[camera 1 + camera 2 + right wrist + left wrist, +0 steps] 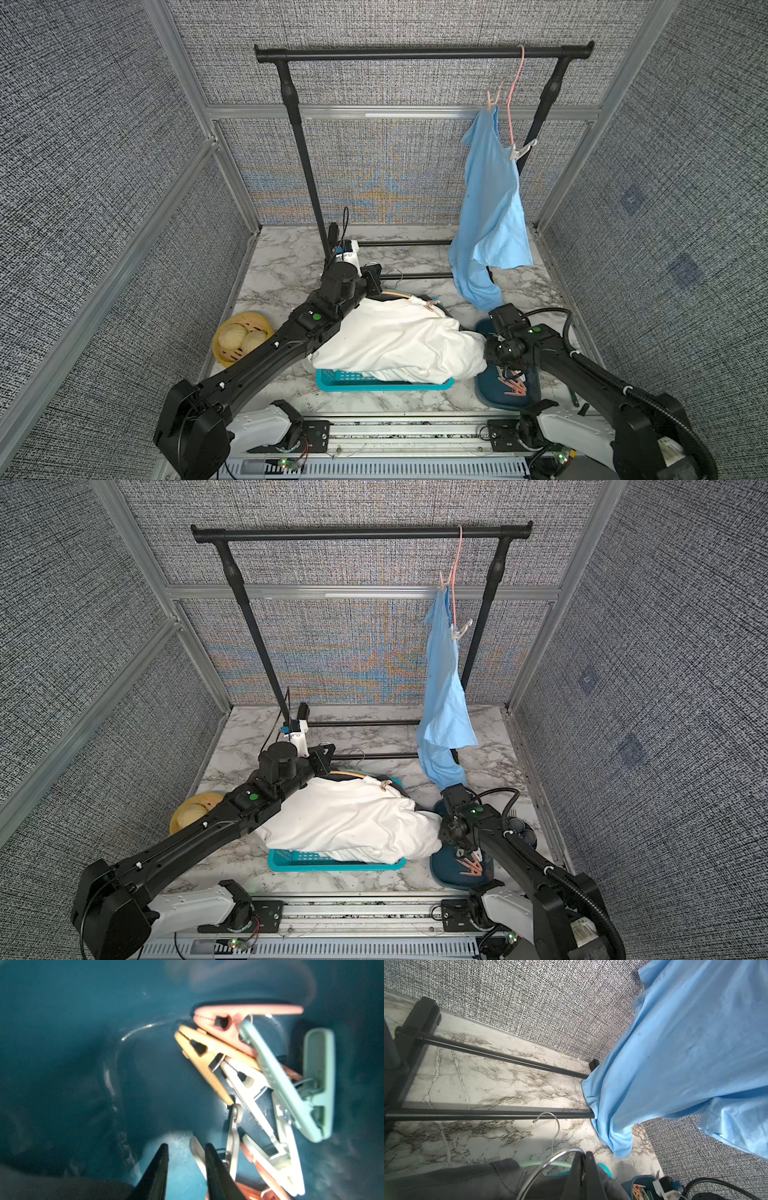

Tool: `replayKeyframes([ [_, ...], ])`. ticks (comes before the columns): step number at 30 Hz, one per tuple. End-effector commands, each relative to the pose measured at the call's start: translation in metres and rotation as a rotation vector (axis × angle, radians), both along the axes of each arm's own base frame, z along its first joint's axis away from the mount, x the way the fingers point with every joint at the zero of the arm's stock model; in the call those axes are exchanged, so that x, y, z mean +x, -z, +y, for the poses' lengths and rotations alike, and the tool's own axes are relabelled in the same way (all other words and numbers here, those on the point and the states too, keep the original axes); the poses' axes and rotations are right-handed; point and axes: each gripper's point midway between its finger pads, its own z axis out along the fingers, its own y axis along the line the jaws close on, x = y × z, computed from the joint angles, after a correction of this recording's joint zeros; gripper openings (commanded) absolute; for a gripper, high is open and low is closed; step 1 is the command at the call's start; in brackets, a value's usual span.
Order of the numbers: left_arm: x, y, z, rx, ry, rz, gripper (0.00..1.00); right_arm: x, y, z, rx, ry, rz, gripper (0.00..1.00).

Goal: Use clothespins to secure the t-shirt on both sides of the hanger
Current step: Place the hanger in the basket.

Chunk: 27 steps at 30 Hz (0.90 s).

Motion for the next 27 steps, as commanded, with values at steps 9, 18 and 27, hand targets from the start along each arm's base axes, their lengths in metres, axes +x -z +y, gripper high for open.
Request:
replayKeyframes([
  [9,0.01,0.022,0.007,0.067,-0.039,0.072,0.02,-0.008,0.002,-0.004,-0.045,0.004,0.024,0.48],
  [18,0.015,0.034,0.002,0.078,-0.026,0.098,0.11,-0.012,0.009,0.0,-0.055,-0.011,0.066,0.41],
  [27,0.012,0.036,-0.009,0.039,0.036,0.096,0.38,-0.015,0.009,0.002,-0.073,-0.031,0.072,0.33],
])
